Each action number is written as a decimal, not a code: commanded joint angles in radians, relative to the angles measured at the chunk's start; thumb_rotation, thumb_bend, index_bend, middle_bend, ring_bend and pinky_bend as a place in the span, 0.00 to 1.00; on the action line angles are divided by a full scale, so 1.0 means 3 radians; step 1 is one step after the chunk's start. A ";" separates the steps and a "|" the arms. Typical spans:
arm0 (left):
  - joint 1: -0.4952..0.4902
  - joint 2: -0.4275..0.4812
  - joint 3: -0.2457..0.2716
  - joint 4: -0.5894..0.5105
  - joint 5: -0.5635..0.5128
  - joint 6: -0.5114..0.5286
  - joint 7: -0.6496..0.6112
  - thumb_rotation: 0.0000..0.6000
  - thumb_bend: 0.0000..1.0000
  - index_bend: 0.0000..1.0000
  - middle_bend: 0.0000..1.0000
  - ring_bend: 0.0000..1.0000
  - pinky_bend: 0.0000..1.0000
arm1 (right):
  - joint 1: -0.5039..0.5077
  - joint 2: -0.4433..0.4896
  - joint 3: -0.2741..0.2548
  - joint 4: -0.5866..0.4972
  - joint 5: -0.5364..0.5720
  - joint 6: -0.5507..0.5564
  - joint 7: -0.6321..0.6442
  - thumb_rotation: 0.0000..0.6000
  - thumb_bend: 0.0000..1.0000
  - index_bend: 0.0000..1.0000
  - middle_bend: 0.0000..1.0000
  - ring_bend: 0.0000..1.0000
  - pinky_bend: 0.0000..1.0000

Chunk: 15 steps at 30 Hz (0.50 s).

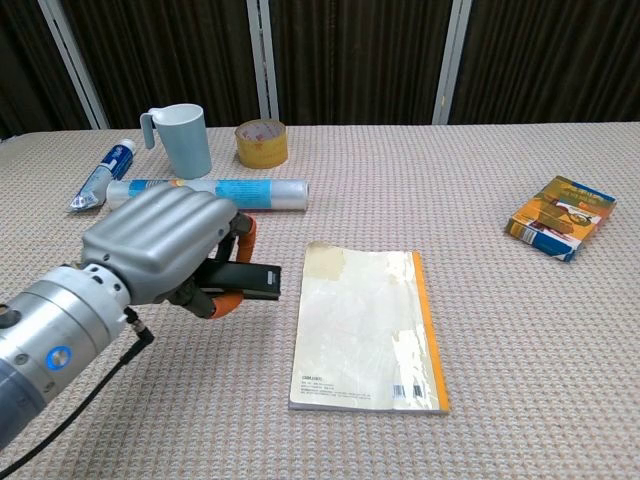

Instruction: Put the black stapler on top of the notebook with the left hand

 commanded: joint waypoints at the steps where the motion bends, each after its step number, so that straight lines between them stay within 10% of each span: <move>1: -0.0179 -0.0242 -0.0124 0.0134 -0.0073 -0.0113 0.0196 1.00 0.40 0.71 0.58 0.50 0.58 | 0.0002 0.0012 -0.0008 0.0005 -0.0022 0.0009 0.0029 1.00 0.07 0.00 0.00 0.00 0.00; 15: -0.0687 -0.0959 -0.0470 0.0996 -0.0226 -0.0405 0.0193 1.00 0.39 0.71 0.58 0.50 0.58 | 0.0020 0.0093 -0.0019 0.0030 -0.0041 0.0048 0.0270 1.00 0.07 0.00 0.00 0.00 0.00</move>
